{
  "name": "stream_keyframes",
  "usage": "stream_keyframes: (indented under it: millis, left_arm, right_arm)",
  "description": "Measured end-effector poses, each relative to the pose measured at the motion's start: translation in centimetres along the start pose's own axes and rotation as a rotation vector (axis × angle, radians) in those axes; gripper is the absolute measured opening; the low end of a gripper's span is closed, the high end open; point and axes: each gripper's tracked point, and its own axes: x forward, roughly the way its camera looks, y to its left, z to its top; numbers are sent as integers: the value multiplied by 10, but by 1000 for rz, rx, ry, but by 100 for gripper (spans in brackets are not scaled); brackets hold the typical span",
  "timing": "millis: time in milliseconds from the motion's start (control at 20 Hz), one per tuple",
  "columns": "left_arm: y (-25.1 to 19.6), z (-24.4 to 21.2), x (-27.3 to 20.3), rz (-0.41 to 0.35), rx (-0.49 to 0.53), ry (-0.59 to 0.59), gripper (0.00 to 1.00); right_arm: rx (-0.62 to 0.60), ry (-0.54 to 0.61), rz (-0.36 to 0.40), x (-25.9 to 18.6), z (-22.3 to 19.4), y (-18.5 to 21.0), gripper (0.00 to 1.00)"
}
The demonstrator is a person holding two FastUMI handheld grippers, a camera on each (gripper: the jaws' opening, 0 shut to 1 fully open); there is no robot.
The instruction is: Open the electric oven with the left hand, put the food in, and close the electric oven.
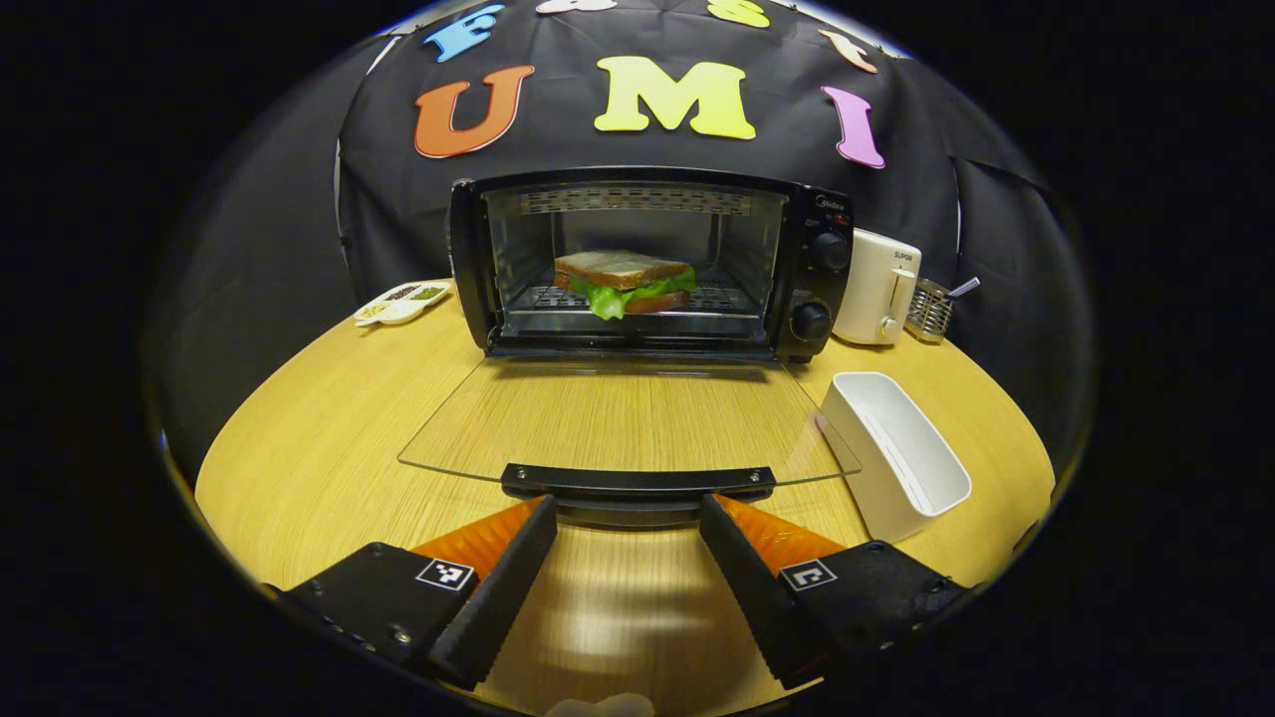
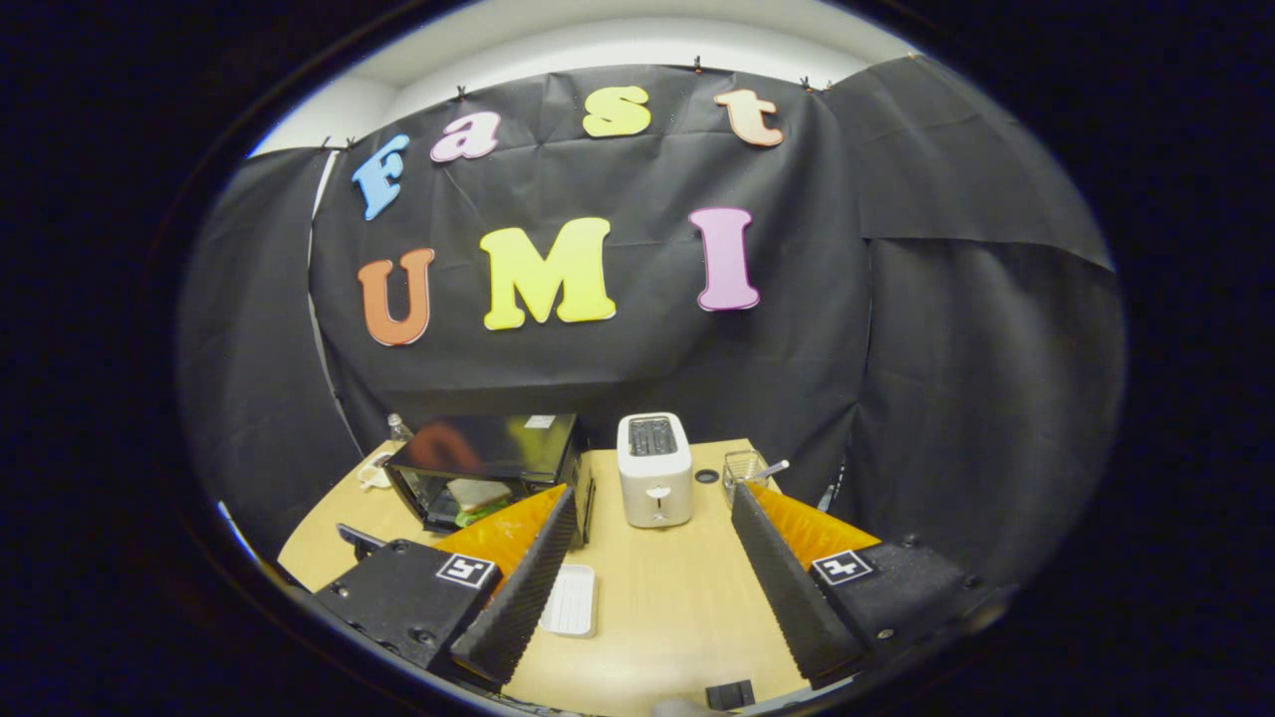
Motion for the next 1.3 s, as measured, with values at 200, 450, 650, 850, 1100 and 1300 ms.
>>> stream_keyframes:
  millis: [200, 450, 650, 850, 1100, 1300]
  left_arm:
    - [0, 11, -5, -6, -2, 4, 95]
    - [-4, 51, -18, -20, -14, -51, 94]
    - [-4, 92, -26, -20, -11, -120, 96]
    - [-4, 130, -16, -16, -9, -165, 100]
    - [-7, 166, 5, -19, -6, -195, 98]
    - [-8, 169, 5, -25, 16, -202, 97]
  right_arm:
    - [-12, -13, 13, 2, 6, 5, 100]
    - [-1, -23, 25, 9, 11, 8, 100]
    - [24, -20, 26, 19, 13, 7, 100]
    - [45, -8, 37, 30, 13, 10, 100]
    - [55, -16, 40, 38, 21, 11, 89]
    - [51, -26, 41, 39, 24, 13, 100]
